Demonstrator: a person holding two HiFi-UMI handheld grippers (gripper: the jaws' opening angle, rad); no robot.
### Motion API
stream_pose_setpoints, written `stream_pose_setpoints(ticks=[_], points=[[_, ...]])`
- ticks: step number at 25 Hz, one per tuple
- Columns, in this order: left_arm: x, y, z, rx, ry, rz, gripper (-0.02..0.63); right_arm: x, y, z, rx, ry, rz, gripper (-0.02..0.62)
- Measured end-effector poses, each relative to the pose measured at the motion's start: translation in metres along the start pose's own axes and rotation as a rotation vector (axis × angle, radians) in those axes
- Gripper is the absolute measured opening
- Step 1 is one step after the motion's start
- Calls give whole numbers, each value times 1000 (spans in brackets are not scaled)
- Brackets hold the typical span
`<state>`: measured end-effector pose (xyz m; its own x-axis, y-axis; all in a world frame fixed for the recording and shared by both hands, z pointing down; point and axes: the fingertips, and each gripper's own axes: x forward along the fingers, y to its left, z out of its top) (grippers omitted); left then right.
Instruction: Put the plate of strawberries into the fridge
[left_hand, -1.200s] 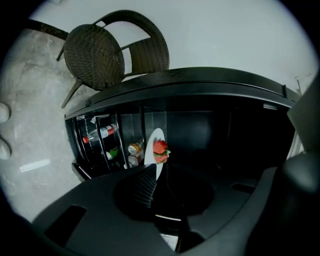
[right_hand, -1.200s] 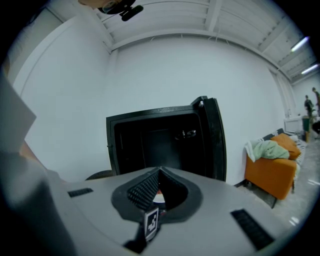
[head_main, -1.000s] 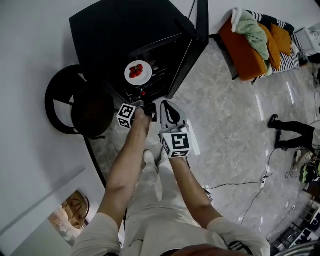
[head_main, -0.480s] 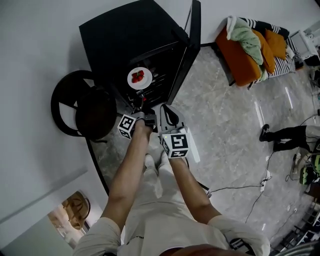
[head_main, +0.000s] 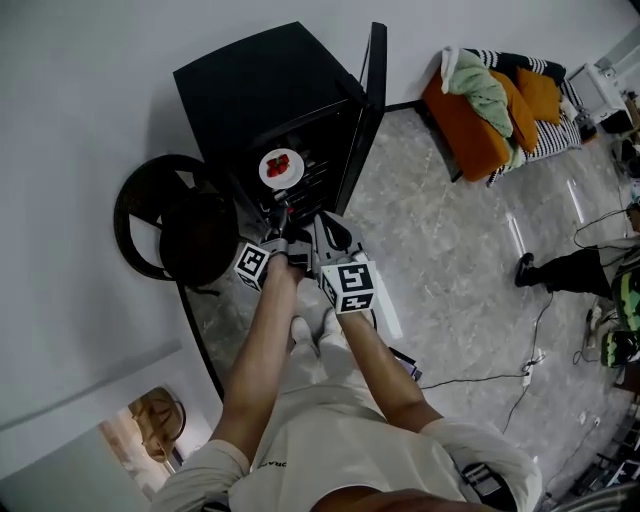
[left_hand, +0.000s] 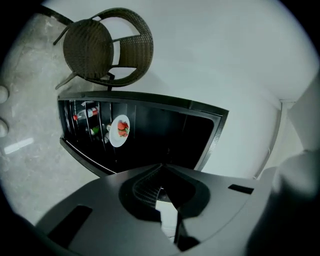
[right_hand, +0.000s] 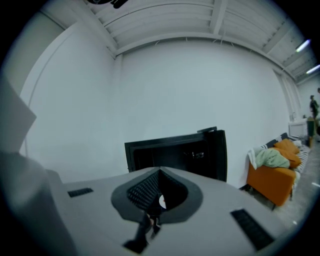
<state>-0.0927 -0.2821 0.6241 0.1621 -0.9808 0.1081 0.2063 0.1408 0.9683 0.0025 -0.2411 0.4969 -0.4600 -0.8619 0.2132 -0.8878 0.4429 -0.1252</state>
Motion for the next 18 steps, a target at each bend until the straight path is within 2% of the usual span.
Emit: stream_pose_setpoints(ticks=[6, 9, 18], points=[[-20, -35, -14, -2, 25, -30, 0, -13, 10, 25, 11, -4, 13, 12], [-28, -50, -17, 26, 42, -38, 0, -16, 15, 37, -5, -12, 18, 12], [-61, -102, -16, 64, 24, -77, 0, -37, 29, 75, -34, -64, 28, 12]])
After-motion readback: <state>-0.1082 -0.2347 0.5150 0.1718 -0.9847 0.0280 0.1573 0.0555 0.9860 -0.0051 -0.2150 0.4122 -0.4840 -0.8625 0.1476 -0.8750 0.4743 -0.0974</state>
